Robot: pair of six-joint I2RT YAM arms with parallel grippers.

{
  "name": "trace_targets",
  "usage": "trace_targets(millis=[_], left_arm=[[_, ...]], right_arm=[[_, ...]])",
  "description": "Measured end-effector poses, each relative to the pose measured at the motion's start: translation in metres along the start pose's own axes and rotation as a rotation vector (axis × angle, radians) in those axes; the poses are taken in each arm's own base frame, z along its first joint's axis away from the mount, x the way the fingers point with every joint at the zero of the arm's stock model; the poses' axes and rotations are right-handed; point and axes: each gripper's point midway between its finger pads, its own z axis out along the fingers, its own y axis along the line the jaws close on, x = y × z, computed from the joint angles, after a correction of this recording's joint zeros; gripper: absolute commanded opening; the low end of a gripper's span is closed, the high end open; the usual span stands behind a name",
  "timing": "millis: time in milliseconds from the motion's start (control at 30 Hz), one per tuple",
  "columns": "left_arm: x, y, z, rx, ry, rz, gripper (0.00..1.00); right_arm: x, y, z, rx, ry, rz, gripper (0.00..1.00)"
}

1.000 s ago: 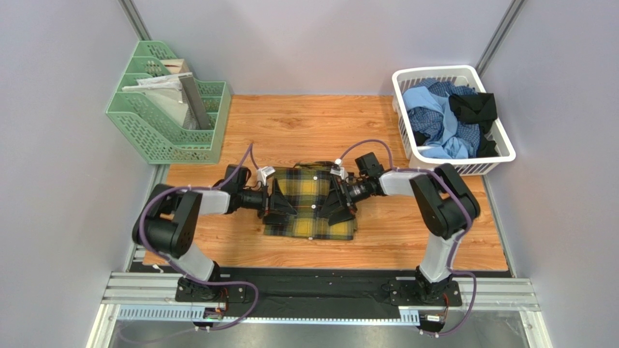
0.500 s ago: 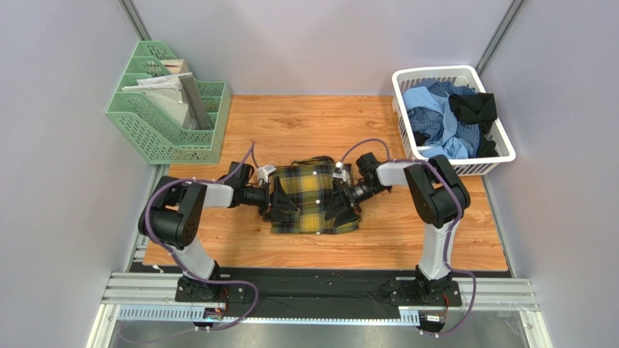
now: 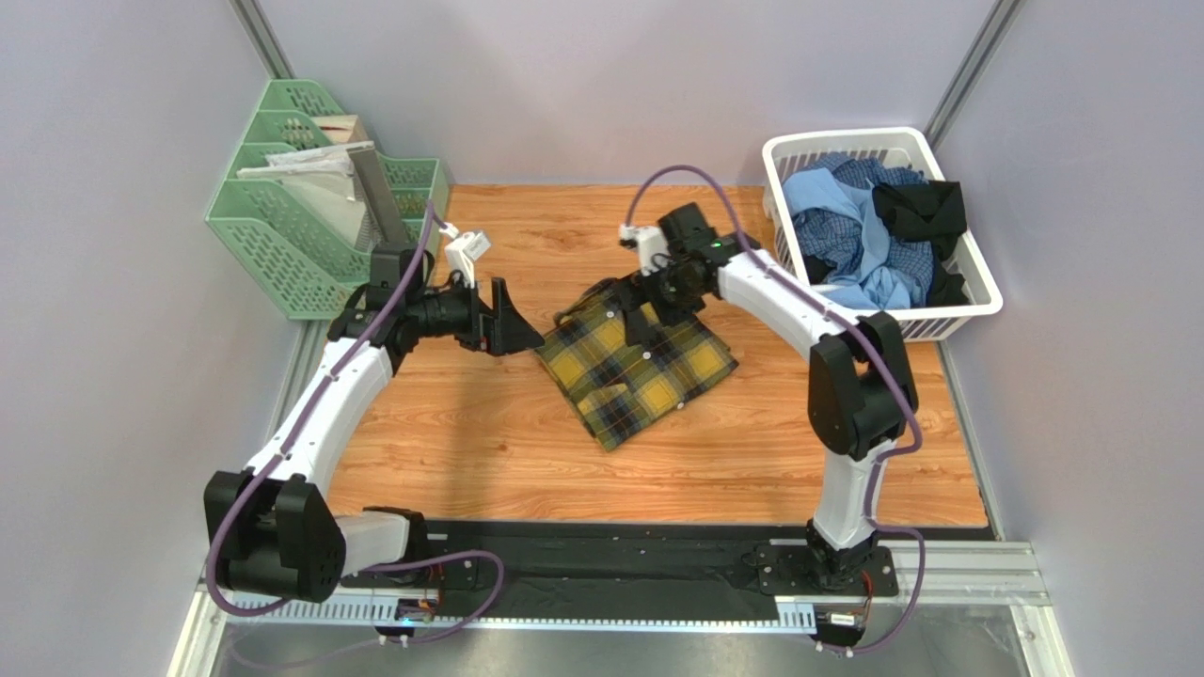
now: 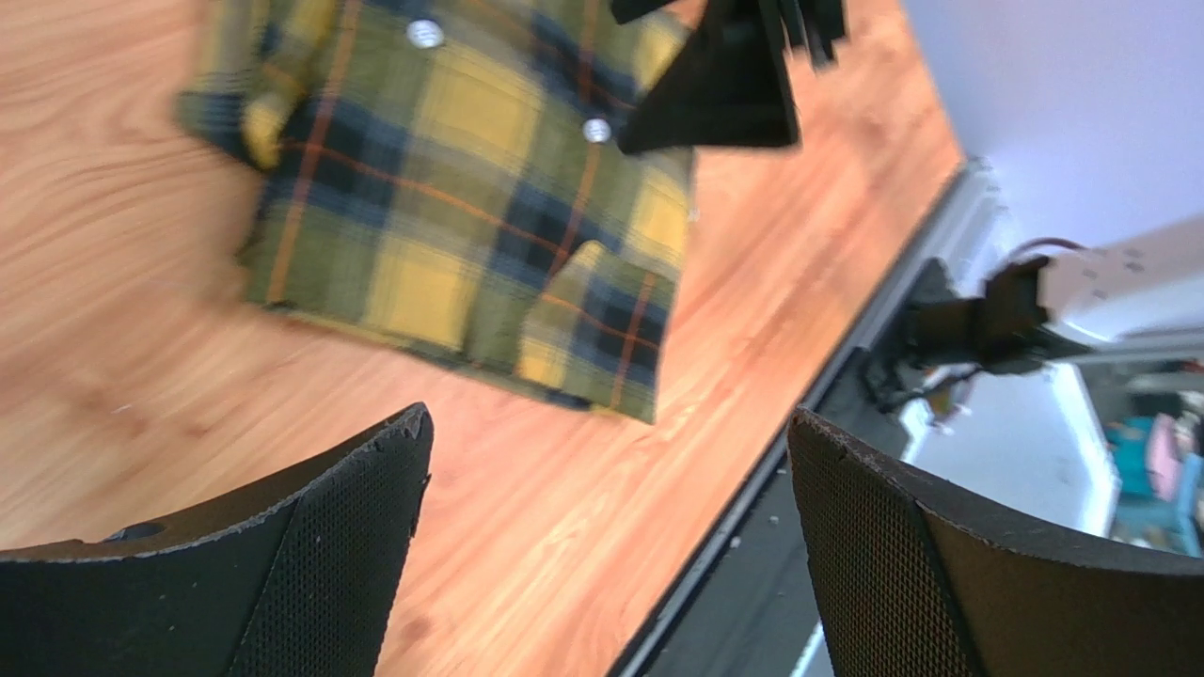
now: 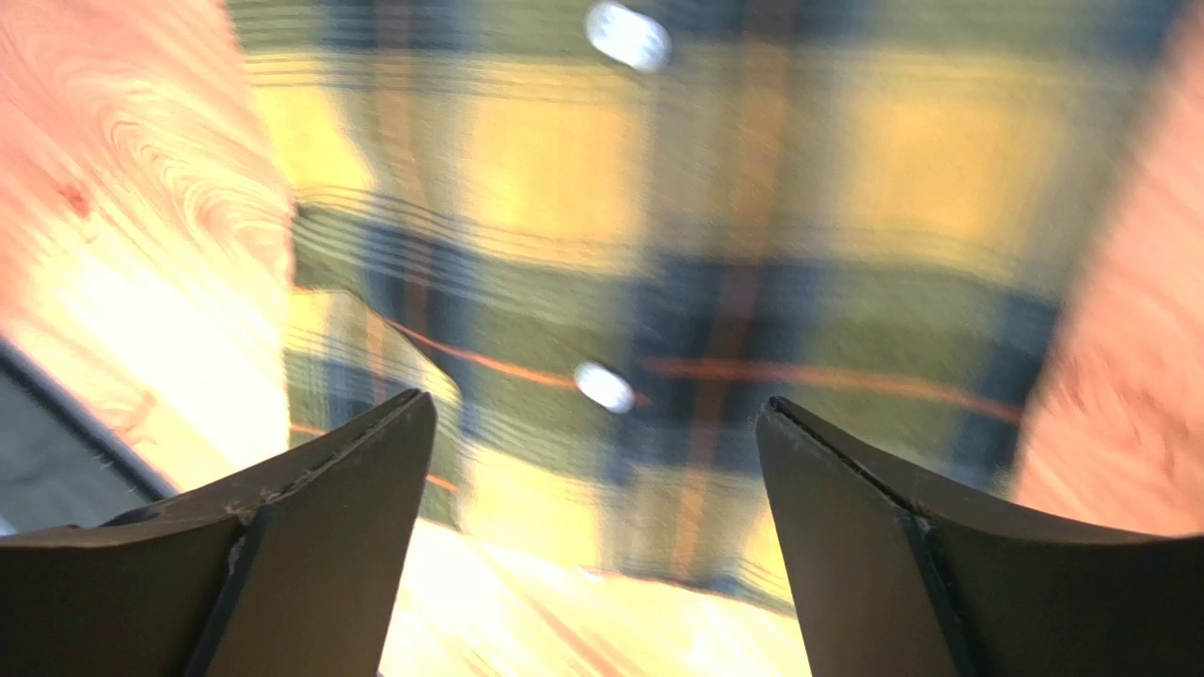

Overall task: Fold and stack the long sleeve shirts
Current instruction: Fold the shirt

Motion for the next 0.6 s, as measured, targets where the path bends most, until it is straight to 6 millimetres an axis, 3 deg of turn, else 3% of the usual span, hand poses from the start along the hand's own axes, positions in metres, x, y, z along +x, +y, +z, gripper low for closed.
trace_targets(millis=[133, 233, 300, 367, 500, 600], left_arm=[[-0.007, 0.021, -0.008, -0.112, -0.001, -0.008, 0.99], [-0.006, 0.048, -0.022, -0.215, -0.015, -0.063, 0.99], [-0.005, 0.066, -0.034, -0.283, -0.024, -0.106, 0.99], [-0.005, 0.078, -0.042, -0.322, -0.020, -0.147, 0.98], [-0.001, 0.093, -0.048, -0.352, 0.009, -0.188, 0.90], [0.010, 0.092, -0.041, -0.301, 0.051, -0.210, 0.88]], right_arm=[[-0.022, 0.031, 0.028, 0.064, -0.003, -0.126, 0.95], [-0.030, 0.031, 0.061, 0.107, 0.011, -0.161, 0.95], [-0.017, 0.028, 0.085, 0.122, 0.061, -0.188, 0.93], [-0.009, 0.027, 0.096, 0.131, 0.086, -0.243, 0.93], [0.014, 0.050, 0.089, 0.048, 0.097, -0.441, 0.93], [0.052, 0.083, 0.078, -0.079, 0.124, -0.638, 0.94]])
